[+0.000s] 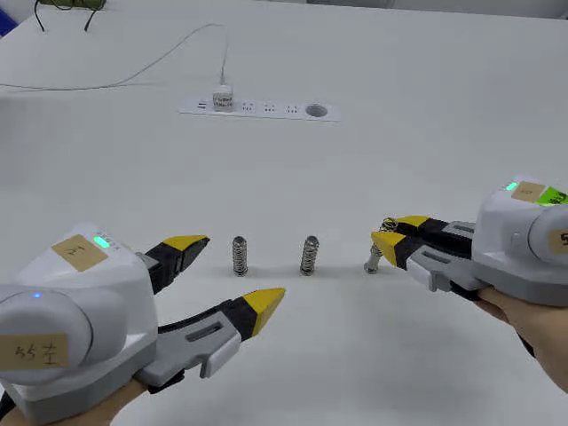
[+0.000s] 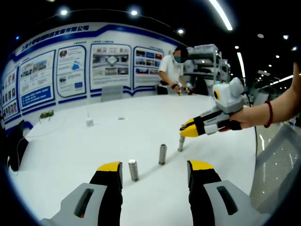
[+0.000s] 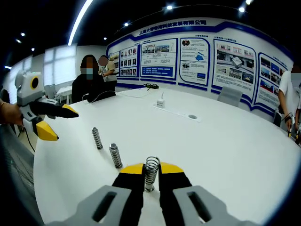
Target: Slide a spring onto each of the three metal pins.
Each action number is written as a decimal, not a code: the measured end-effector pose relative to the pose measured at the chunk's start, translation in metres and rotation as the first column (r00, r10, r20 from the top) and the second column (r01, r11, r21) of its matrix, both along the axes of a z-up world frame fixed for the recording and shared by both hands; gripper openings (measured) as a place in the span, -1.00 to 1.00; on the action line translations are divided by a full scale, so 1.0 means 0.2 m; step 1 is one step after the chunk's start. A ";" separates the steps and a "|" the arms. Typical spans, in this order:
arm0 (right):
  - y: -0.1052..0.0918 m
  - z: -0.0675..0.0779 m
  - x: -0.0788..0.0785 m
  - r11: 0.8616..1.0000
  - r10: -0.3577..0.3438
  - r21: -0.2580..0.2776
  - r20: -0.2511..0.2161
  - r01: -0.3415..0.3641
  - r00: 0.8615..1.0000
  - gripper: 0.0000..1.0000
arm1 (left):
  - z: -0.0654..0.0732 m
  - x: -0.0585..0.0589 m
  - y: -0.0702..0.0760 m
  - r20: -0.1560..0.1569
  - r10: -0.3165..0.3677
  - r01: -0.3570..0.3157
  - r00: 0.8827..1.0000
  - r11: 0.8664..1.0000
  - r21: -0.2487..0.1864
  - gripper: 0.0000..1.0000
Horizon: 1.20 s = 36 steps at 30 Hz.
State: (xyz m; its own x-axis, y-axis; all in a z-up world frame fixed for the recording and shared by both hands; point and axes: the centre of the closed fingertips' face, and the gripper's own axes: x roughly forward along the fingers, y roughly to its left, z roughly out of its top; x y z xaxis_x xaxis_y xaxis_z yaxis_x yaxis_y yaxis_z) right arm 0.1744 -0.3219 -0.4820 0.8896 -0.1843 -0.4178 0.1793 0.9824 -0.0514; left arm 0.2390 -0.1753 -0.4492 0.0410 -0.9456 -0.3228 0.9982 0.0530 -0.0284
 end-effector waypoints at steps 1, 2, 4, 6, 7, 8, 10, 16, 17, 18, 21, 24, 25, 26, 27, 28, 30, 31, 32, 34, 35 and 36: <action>0.00 -0.01 0.00 1.000 0.000 0.002 -0.003 0.000 1.000 -0.76 | 0.00 0.00 0.00 0.000 0.001 -0.001 1.000 1.000 0.000 0.13; 0.01 -0.01 0.00 1.000 0.000 0.003 -0.006 0.000 1.000 -0.76 | 0.00 0.00 0.00 0.000 0.001 -0.001 1.000 1.000 0.001 0.13; 0.01 -0.03 0.00 1.000 0.002 0.006 -0.015 -0.002 1.000 -0.76 | 0.00 0.00 0.00 0.000 0.002 -0.002 1.000 1.000 0.002 0.13; 0.01 -0.05 0.00 1.000 0.005 0.008 -0.025 -0.004 1.000 -0.76 | 0.00 0.01 0.01 -0.001 0.004 -0.004 1.000 1.000 0.002 0.13; 0.01 -0.06 0.00 1.000 0.006 0.009 -0.027 -0.006 1.000 -0.76 | 0.00 0.01 0.01 -0.002 0.004 -0.004 1.000 1.000 0.003 0.13; 0.02 -0.06 0.00 1.000 0.006 0.013 -0.030 -0.006 1.000 -0.76 | 0.00 0.01 0.01 -0.002 0.004 -0.004 1.000 1.000 0.004 0.12; 0.01 -0.08 0.00 1.000 0.002 0.018 -0.036 -0.001 0.999 -0.76 | 0.00 0.01 0.01 0.001 0.004 -0.004 1.000 1.000 0.003 0.12; 0.02 -0.12 -0.01 1.000 -0.001 0.027 -0.056 0.002 0.998 -0.76 | 0.00 0.01 0.01 0.003 0.002 -0.002 1.000 1.000 0.011 0.12; 0.02 -0.12 -0.01 1.000 0.000 0.028 -0.056 0.002 0.998 -0.76 | 0.00 0.01 0.01 0.003 0.002 -0.002 1.000 1.000 0.013 0.12; 0.02 -0.13 -0.01 1.000 0.000 0.030 -0.060 0.002 0.998 -0.76 | 0.00 0.01 0.01 0.004 0.002 -0.002 1.000 1.000 0.014 0.11; 0.02 -0.13 -0.01 0.999 -0.005 0.037 -0.053 0.006 0.999 -0.76 | -0.01 0.01 0.01 0.004 0.004 -0.004 1.000 1.000 0.019 0.11; 0.01 -0.13 -0.01 0.999 -0.007 0.032 -0.054 0.009 0.999 -0.76 | -0.01 0.01 0.02 0.002 0.006 -0.006 1.000 1.000 0.022 0.10; 0.02 -0.13 -0.01 0.999 -0.009 0.035 -0.054 0.011 0.999 -0.76 | 0.00 0.01 0.01 0.000 0.007 -0.007 1.000 1.000 0.020 0.10; 0.02 -0.13 -0.01 0.999 -0.010 0.035 -0.054 0.012 0.999 -0.76 | 0.00 0.01 0.01 0.001 0.007 -0.007 1.000 1.000 0.020 0.10; 0.02 -0.13 -0.01 0.999 -0.014 0.033 -0.053 0.016 0.998 -0.76 | 0.00 0.01 0.02 0.001 0.007 -0.007 1.000 1.000 0.020 0.11; 0.01 -0.13 -0.01 0.999 -0.020 0.035 -0.053 0.022 0.998 -0.76 | 0.00 0.02 0.02 0.002 0.007 -0.007 1.000 1.000 0.021 0.11; 0.02 -0.13 -0.01 0.999 -0.019 0.045 -0.051 0.021 0.999 -0.76 | 0.00 0.02 0.02 0.005 0.006 -0.006 1.000 1.000 0.022 0.11; 0.02 -0.13 -0.01 0.999 -0.017 0.042 -0.052 0.020 0.998 -0.76 | 0.00 0.02 0.02 0.004 0.007 -0.007 1.000 1.000 0.023 0.11; 0.02 -0.13 -0.01 0.999 -0.018 0.040 -0.055 0.020 0.998 -0.75 | 0.00 0.02 0.02 0.003 0.008 -0.008 1.000 1.000 0.024 0.12; 0.03 -0.13 -0.02 0.999 -0.022 0.048 -0.055 0.024 0.998 -0.69 | 0.00 0.02 0.02 0.003 0.010 -0.010 1.000 1.000 0.030 0.13; 0.03 -0.12 -0.02 0.999 -0.023 0.048 -0.055 0.025 0.998 -0.65 | 0.00 0.03 0.02 0.002 0.011 -0.012 1.000 0.999 0.033 0.14; 0.03 -0.12 -0.02 0.999 -0.022 0.045 -0.055 0.025 0.998 -0.64 | 0.00 0.03 0.03 0.004 0.011 -0.011 1.000 0.999 0.033 0.14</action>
State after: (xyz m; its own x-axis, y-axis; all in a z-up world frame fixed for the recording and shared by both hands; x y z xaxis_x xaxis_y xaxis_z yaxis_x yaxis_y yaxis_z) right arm 0.1697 -0.3163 -0.5058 0.8608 -0.1845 -0.4743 0.2005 0.9795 -0.0172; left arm 0.2452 -0.1702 -0.4500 0.0531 -0.9338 -0.3538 0.9976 0.0651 -0.0222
